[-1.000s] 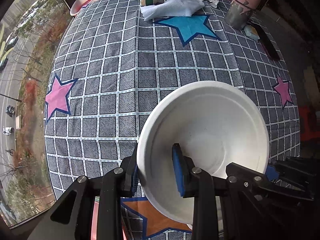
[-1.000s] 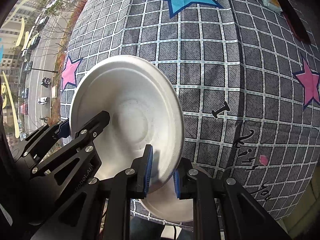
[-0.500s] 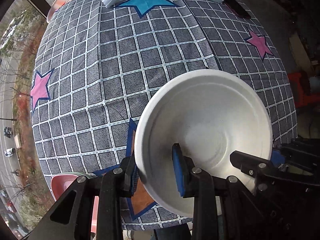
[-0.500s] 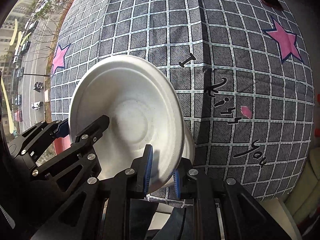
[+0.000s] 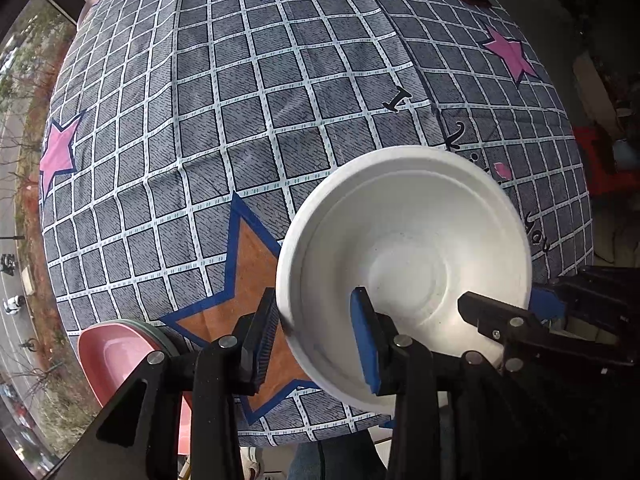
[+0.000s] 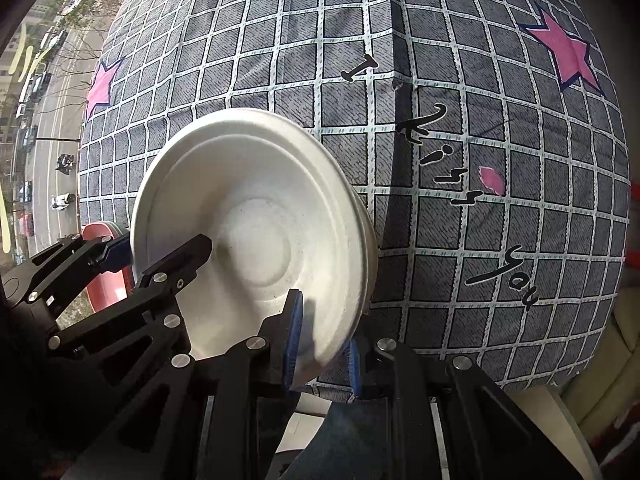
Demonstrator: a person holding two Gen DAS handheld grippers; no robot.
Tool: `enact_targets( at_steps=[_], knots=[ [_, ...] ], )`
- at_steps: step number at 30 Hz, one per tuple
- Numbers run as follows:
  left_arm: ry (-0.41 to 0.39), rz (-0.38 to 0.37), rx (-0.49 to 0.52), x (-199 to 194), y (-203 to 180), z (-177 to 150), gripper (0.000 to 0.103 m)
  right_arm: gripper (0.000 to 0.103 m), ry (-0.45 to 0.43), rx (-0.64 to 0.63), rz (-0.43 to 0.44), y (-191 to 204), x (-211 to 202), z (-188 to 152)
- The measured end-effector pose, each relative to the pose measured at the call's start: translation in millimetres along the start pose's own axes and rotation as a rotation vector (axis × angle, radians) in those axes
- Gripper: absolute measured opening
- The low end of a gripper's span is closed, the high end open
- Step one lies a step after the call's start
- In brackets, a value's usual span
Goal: Organize plates and bowls
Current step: 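Carry the white bowl with the right tool over the bowl stack, then lower the bowl into the bowl stack and open the right tool, then move the right tool to the nested bowl stack and grasp its rim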
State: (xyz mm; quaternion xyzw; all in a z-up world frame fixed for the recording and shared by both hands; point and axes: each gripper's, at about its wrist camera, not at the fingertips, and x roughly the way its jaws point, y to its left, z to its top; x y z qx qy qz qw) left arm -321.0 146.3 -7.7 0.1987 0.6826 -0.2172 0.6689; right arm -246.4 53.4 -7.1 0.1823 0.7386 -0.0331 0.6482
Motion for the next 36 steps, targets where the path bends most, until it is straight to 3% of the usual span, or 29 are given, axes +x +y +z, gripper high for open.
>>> enact_targets(
  at_steps=[1, 2, 3, 4, 6, 9, 11, 12, 13, 16, 22, 28, 36],
  knots=[
    [-0.007, 0.013, 0.001, 0.4, 0.4, -2.8, 0.061, 0.021, 0.003, -0.001, -0.009, 0.1, 1.3, -0.3],
    [-0.018, 0.029, 0.0, -0.3, 2.4, -6.1, 0.064, 0.022, 0.006, -0.001, -0.014, 0.7, 3.0, -0.1],
    [-0.028, 0.04, 0.0, -2.8, 4.7, -7.2, 0.066, 0.03, 0.009, 0.003, -0.021, -0.4, 3.1, -0.4],
    [-0.033, 0.05, -0.004, -4.9, 8.0, -8.9, 0.069, 0.049, 0.012, 0.009, -0.028, -0.9, 3.6, -0.4],
    [-0.03, 0.044, -0.031, -9.5, 17.6, -9.4, 0.08, 0.066, -0.002, 0.018, -0.051, -6.2, -0.8, -2.0],
    [-0.015, 0.015, -0.057, -14.5, 31.2, -14.5, 0.082, 0.067, -0.018, 0.025, -0.034, -16.4, -9.8, -4.8],
    [-0.015, 0.001, -0.052, -19.3, 36.7, -18.7, 0.084, 0.082, -0.022, 0.037, -0.026, -23.0, -15.3, -5.1],
    [-0.019, -0.005, -0.045, -21.8, 38.5, -20.5, 0.086, 0.098, -0.027, 0.041, -0.021, -27.2, -19.1, -5.8],
    [-0.022, -0.003, -0.042, -24.5, 39.9, -22.5, 0.092, 0.102, -0.034, 0.044, -0.015, -29.4, -22.2, -5.4],
    [-0.025, 0.018, -0.042, -32.0, 46.0, -22.4, 0.103, 0.102, -0.05, 0.045, -0.005, -34.6, -31.8, -5.8],
    [-0.002, -0.06, -0.075, -39.6, 62.1, -24.7, 0.103, 0.102, -0.027, 0.063, -0.094, -36.5, -26.6, -4.2],
    [-0.015, -0.017, -0.058, -42.2, 56.8, -24.8, 0.103, 0.102, 0.035, 0.093, -0.107, -40.0, -16.9, -1.2],
    [-0.02, -0.008, -0.107, -45.2, 66.4, -26.9, 0.103, 0.102, 0.044, 0.048, -0.122, -34.5, -19.2, 2.8]
  ],
)
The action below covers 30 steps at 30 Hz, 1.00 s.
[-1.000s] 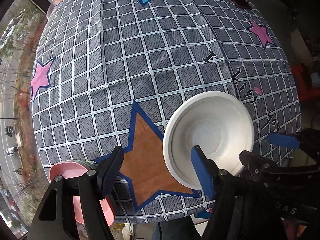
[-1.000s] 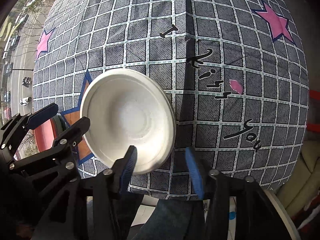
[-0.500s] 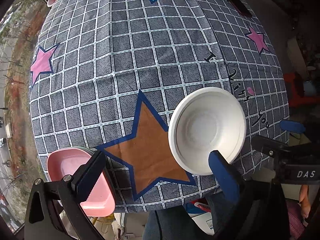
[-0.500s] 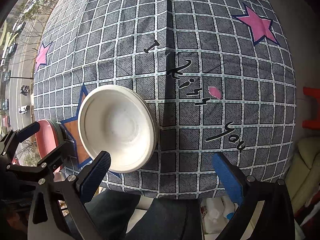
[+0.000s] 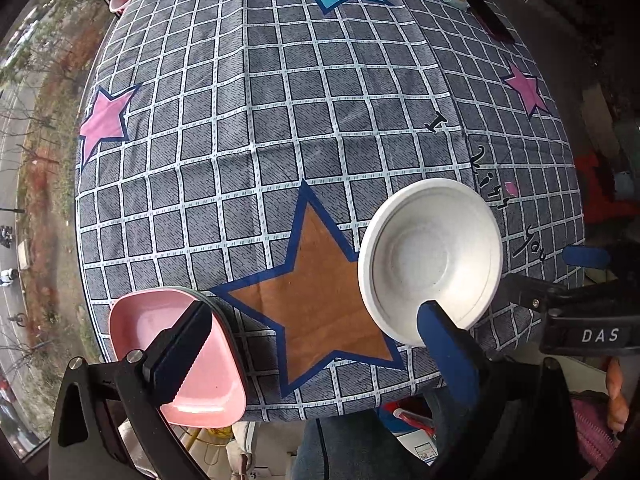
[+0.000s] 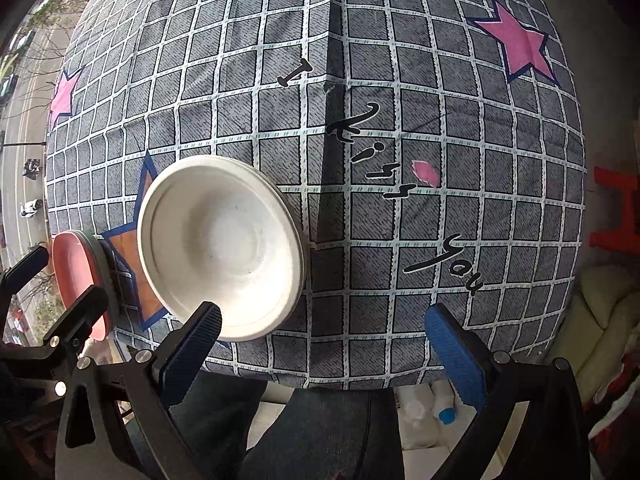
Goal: Organize plates and bowls
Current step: 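Move the right tool to the nested bowl stack and grasp its rim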
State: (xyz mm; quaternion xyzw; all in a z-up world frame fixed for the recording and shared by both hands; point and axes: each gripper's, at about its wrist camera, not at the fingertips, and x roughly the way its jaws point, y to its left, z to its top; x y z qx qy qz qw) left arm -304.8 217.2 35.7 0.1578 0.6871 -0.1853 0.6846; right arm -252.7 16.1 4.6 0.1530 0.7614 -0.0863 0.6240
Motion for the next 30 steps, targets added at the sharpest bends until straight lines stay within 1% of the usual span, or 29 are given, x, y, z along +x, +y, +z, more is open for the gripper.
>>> enact_targets(
  at_steps=[9, 19, 30],
  knots=[
    [0.002, 0.006, -0.026, -1.6, 3.7, -0.6, 0.103, 0.102, 0.028, -0.03, -0.004, 1.9, 5.1, 3.9],
    [0.009, 0.017, -0.049, 0.1, 9.1, 1.7, 0.103, 0.102, 0.052, -0.077, -0.015, 16.0, 6.2, 22.8],
    [0.033, 0.015, -0.056, 5.5, 8.3, 2.3, 0.103, 0.102, 0.079, -0.087, -0.019, 23.0, 35.1, 20.1]
  ],
)
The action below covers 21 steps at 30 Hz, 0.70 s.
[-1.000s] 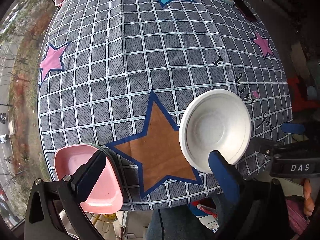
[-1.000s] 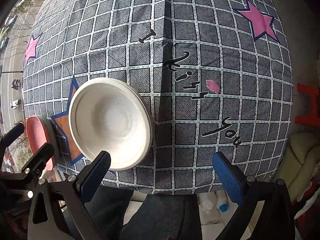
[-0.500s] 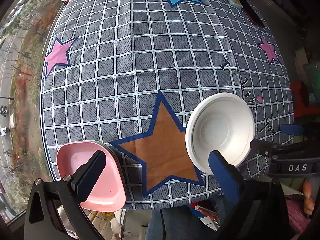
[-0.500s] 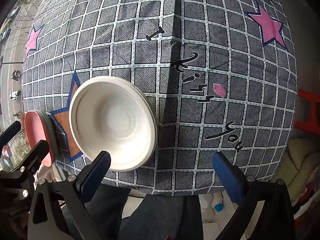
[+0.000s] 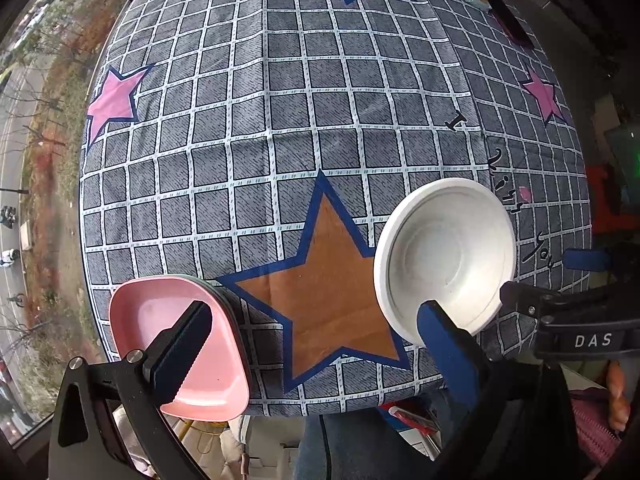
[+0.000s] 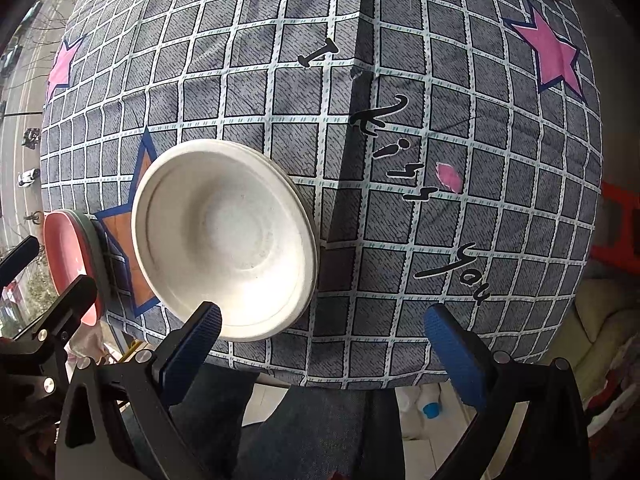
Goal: Organize plates and bowls
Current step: 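Move the right tool to the nested bowl stack and grasp its rim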
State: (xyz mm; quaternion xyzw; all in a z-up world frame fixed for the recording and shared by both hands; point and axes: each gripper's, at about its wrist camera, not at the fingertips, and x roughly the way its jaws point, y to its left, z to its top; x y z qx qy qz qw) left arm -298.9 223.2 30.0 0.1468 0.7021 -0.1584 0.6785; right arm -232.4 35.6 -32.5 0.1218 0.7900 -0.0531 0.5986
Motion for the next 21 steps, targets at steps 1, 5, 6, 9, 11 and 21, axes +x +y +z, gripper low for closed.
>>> enact_targets(
  at_steps=[1, 5, 6, 9, 11, 21],
  knots=[
    [0.002, 0.0, 0.001, 0.5, -0.6, 0.5, 0.103, 0.102, 0.002, 0.0, 0.0, -0.5, 3.1, 0.8],
    [0.011, -0.002, 0.013, 3.9, -3.9, 1.4, 0.103, 0.102, 0.008, 0.011, 0.005, -8.1, 9.6, -2.1],
    [0.013, -0.002, 0.017, 4.7, -5.4, 1.2, 0.103, 0.102, 0.009, 0.017, 0.007, -10.6, 10.7, -4.2],
    [0.025, 0.0, 0.024, 9.3, -9.9, 0.9, 0.103, 0.102, 0.017, 0.04, 0.015, -21.7, 12.9, -11.3],
    [0.036, -0.001, 0.026, 13.8, -13.0, 0.5, 0.103, 0.102, 0.028, 0.053, 0.016, -28.6, 18.2, -15.5],
    [0.063, 0.058, -0.02, 48.5, -24.3, 6.3, 0.103, 0.102, 0.012, 0.079, 0.022, -52.7, 48.7, -36.3]
  ],
)
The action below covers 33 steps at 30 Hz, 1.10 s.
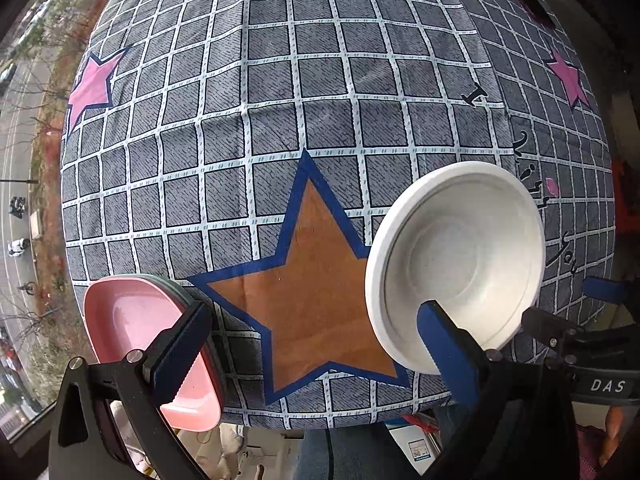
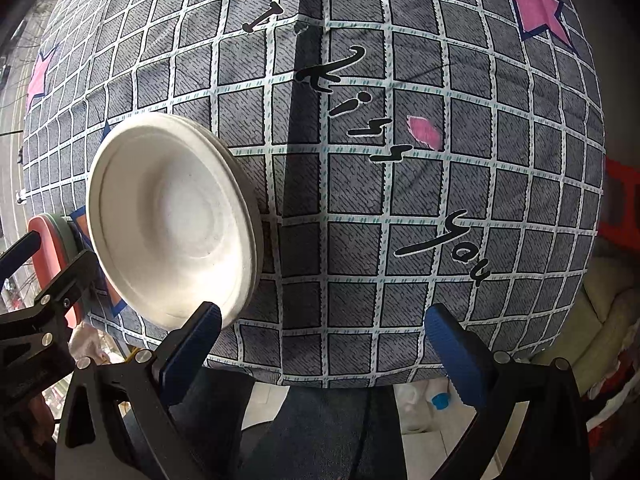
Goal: Organize plates and bowls
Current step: 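Move the right tool to the nested bowl stack and grasp its rim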
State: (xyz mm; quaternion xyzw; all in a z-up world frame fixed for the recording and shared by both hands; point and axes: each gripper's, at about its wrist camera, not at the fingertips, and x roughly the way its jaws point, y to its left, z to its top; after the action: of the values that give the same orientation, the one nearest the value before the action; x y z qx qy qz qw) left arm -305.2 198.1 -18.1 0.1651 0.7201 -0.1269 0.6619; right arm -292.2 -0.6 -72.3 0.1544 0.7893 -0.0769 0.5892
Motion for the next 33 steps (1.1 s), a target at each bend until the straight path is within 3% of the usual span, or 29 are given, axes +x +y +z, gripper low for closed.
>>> enact_targets(
  at_steps=[5, 17, 28, 33],
  knots=[
    [0.015, 0.022, -0.042, 21.5, -3.1, 4.5, 0.103, 0.102, -0.046, 0.043, 0.013, -2.7, 13.5, 2.1],
    [0.022, 0.028, -0.062, 69.8, -36.3, 27.1, 0.103, 0.102, -0.018, 0.087, 0.04, -14.6, 72.3, 11.9],
    [0.021, -0.077, -0.107, 105.0, -31.1, 7.8, 0.103, 0.103, -0.037, 0.07, 0.078, -33.6, 106.3, 23.8],
    [0.004, -0.084, -0.115, 113.1, -24.3, -1.9, 0.103, 0.103, -0.039, 0.068, 0.082, -36.3, 108.2, 15.6]
  ],
)
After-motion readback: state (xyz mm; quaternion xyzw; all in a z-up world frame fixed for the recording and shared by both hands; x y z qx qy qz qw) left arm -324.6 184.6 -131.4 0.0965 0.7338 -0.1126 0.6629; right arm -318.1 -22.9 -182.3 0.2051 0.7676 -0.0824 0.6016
